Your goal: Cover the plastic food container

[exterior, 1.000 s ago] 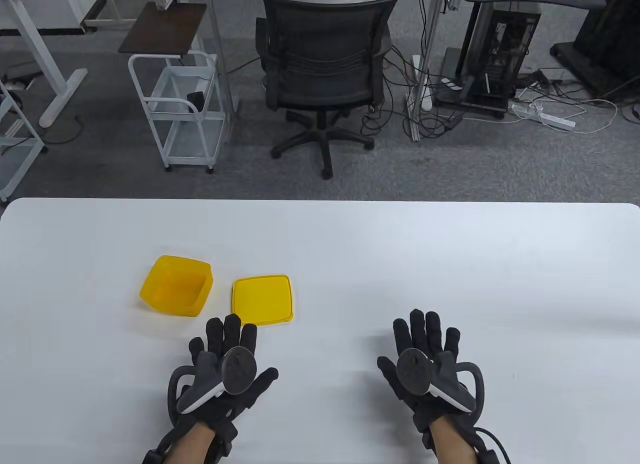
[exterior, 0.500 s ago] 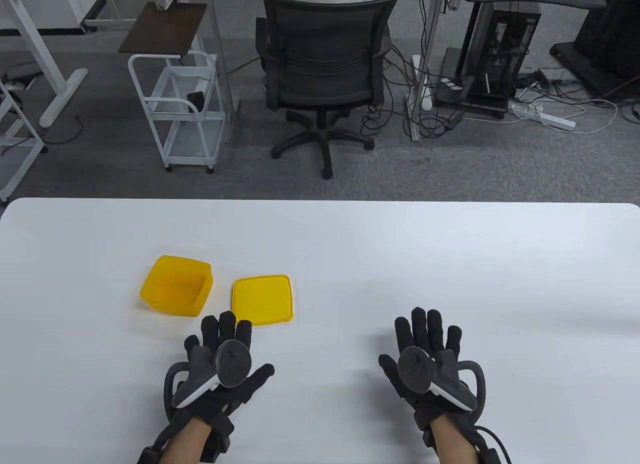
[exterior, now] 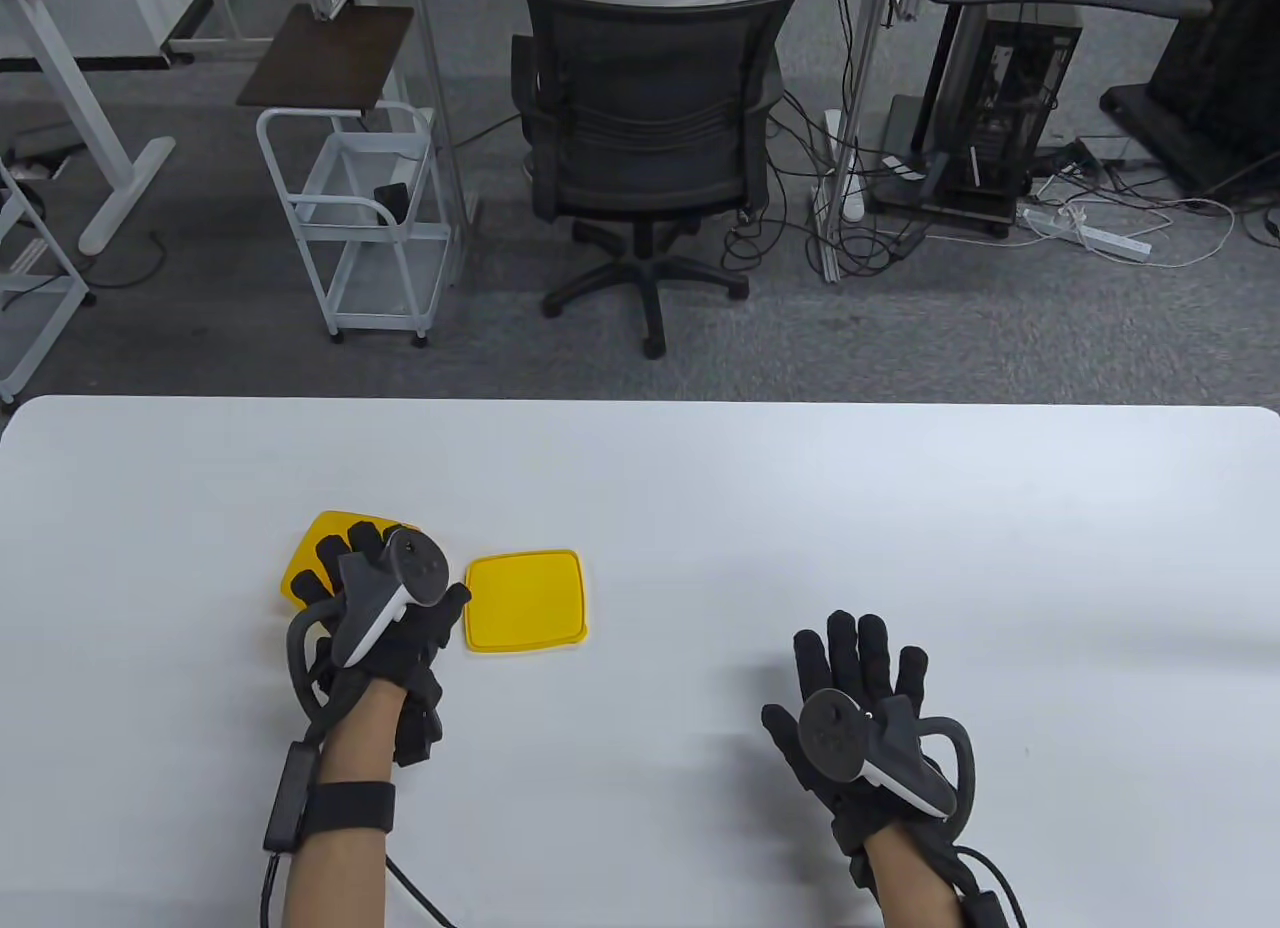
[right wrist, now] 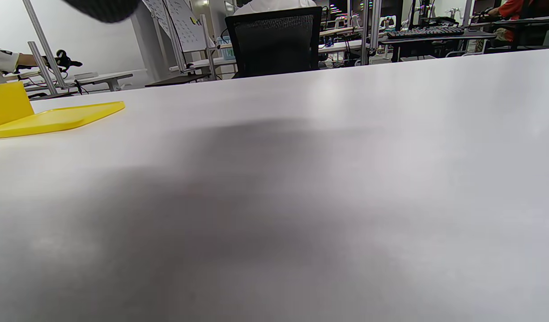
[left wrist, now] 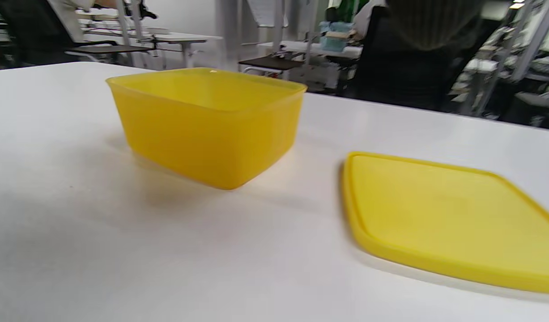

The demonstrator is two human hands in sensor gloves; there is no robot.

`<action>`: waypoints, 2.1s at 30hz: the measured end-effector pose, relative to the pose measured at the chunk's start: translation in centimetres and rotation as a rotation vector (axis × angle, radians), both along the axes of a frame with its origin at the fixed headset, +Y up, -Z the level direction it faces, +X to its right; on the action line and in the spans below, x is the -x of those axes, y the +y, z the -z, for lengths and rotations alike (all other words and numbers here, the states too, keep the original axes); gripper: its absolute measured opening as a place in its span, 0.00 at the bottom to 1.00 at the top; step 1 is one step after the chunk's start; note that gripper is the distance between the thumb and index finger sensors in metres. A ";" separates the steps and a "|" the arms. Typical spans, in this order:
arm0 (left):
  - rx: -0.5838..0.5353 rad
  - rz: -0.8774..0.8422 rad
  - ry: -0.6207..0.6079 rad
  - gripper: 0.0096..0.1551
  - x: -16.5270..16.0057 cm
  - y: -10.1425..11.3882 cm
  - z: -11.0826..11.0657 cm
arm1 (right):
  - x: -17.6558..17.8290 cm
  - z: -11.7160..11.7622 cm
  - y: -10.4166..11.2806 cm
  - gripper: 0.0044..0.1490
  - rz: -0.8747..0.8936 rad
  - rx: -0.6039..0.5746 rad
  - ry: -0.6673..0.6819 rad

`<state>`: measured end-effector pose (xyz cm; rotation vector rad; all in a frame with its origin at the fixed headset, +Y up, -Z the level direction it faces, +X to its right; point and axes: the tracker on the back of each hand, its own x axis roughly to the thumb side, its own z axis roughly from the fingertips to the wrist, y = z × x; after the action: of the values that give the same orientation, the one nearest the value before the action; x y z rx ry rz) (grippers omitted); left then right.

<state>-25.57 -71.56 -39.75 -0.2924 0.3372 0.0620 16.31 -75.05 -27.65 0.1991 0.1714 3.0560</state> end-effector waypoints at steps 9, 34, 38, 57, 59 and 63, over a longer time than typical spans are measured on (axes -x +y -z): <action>0.096 0.078 0.128 0.48 0.9 -2.7 3.8 | 0.6 0.2 -0.4 0.51 -0.029 0.013 0.013; -0.062 0.174 0.067 0.23 0.1 -1.9 2.8 | -0.1 0.4 -0.2 0.52 -0.023 -0.003 -0.011; -0.133 0.150 -0.038 0.23 -1.5 0.7 1.3 | -0.5 0.4 -0.1 0.52 -0.026 -0.007 -0.019; -0.256 -0.014 -0.726 0.23 -16.9 5.2 -9.9 | -1.1 0.4 0.0 0.52 -0.010 -0.019 -0.029; -0.227 0.001 -0.788 0.23 -18.5 3.9 -11.0 | -1.1 0.4 0.0 0.52 -0.011 -0.019 -0.030; -0.167 0.050 -0.890 0.23 -20.9 1.1 -12.9 | -1.1 0.3 0.0 0.52 -0.015 -0.021 -0.033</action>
<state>-4.68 -70.44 -26.88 -0.1231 -0.5422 -0.0905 17.44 -75.04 -27.95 0.1490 0.1392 3.0752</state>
